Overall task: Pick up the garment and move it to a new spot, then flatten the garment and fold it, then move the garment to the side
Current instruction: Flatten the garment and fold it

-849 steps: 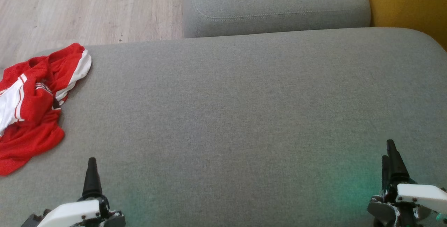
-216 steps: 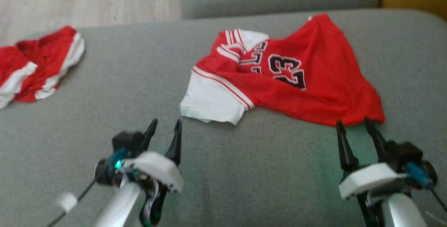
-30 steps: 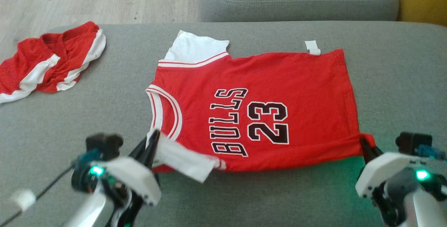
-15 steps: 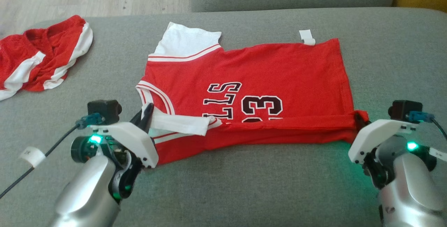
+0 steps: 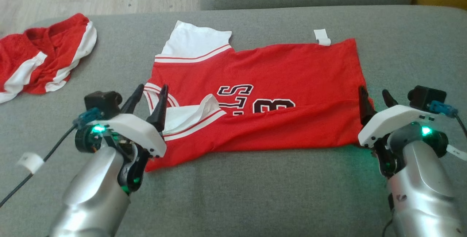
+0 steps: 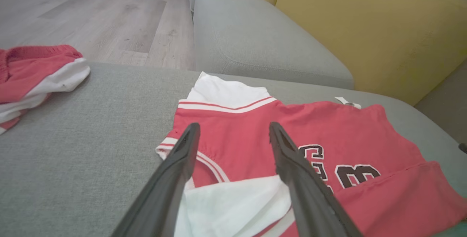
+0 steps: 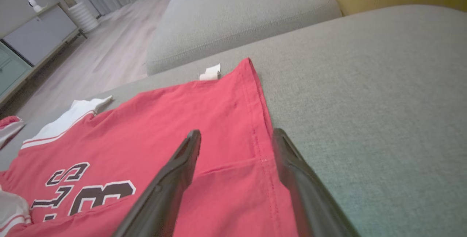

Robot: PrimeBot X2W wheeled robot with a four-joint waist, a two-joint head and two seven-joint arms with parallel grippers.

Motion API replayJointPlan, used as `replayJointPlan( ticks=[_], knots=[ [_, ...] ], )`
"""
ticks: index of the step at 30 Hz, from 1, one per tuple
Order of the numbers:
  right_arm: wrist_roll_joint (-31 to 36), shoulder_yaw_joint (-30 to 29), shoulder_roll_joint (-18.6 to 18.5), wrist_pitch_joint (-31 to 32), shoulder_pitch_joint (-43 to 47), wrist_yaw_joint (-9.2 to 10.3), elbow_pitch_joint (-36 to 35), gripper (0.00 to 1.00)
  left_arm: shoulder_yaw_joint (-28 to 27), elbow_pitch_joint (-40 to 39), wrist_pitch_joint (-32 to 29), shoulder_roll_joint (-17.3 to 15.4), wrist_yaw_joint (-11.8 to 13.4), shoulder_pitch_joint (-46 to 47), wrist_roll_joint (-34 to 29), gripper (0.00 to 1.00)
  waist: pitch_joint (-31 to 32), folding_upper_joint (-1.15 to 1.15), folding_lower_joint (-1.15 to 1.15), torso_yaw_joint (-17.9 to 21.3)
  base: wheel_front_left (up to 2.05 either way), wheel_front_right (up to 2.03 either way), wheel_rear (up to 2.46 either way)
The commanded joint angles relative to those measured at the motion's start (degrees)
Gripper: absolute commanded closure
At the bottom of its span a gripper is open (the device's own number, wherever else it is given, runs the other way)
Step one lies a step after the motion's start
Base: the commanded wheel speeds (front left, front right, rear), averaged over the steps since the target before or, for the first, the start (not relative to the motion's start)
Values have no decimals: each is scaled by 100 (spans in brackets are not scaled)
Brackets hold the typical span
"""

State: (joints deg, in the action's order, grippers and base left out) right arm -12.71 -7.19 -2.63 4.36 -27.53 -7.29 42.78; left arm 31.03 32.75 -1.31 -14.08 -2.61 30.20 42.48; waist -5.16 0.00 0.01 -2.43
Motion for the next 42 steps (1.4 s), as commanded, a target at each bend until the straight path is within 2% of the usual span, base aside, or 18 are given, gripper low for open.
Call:
replayJointPlan(
  ticks=[1,5,10,15,19,22,31,38,42],
  knots=[
    [-23,176,-25,-171,-170,-20,-216,0,-313,-187,140,-145,-41,288,63,0,59,0,-1,-5,0,0,0],
    [116,182,-25,-379,1,-20,-413,0,-397,-403,319,-224,-83,146,124,0,168,0,-1,5,0,0,0],
    [442,127,-25,-540,554,-20,-1002,0,-461,-1037,329,-493,-22,-425,212,0,349,0,-1,9,0,0,0],
    [462,135,-25,-512,1309,-20,-1738,0,-394,-1716,18,-719,322,-1311,302,0,435,0,-1,-12,0,0,0],
    [417,139,-25,-421,1825,-20,-2234,0,-366,-2035,-97,-735,626,-1913,397,0,377,0,-1,-26,0,0,0],
    [331,161,-25,-334,2052,-20,-2502,0,-336,-2130,-127,-666,764,-2146,453,0,271,0,-1,-29,0,0,0],
    [289,237,-25,-132,2064,-20,-2842,0,-425,-1661,-230,-454,952,-1970,639,0,-86,0,-1,52,0,0,0],
    [363,248,-25,-47,1940,-20,-2710,0,-512,-1108,-201,-305,875,-1672,779,0,-301,0,-1,98,0,0,0],
    [386,273,-25,-17,1864,-20,-2491,0,-445,-831,-403,-215,813,-1589,886,0,-377,0,-1,110,0,0,0]
  ],
)
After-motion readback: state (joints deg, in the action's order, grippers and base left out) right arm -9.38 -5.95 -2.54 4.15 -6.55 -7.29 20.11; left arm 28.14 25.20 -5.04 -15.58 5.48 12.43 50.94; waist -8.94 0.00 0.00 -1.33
